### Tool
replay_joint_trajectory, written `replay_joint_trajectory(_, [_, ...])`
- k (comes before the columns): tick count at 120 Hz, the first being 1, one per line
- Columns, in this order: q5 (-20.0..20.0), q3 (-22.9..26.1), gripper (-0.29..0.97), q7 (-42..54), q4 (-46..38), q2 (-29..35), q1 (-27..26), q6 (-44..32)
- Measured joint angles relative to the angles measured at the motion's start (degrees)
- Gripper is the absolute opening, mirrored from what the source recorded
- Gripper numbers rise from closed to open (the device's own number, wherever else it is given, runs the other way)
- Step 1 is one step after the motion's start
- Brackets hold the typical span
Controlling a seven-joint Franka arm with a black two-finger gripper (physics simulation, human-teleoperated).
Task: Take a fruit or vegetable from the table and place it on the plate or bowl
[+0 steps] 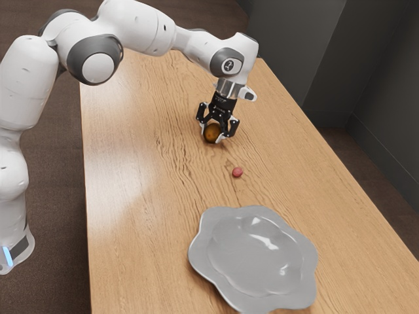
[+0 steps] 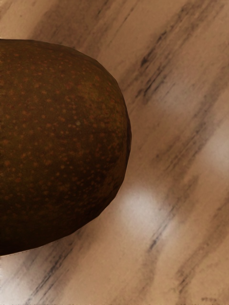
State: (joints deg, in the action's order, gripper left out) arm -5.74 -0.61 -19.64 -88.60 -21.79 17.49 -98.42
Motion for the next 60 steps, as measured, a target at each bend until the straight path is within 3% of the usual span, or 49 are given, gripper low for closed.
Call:
replay_joint_trajectory(25, [0.0,0.0,0.25,0.0,0.2,1.3,0.0,0.3])
replay_joint_trajectory(60, [0.4,2.0,0.25,-0.2,0.6,6.2,-0.5,2.1])
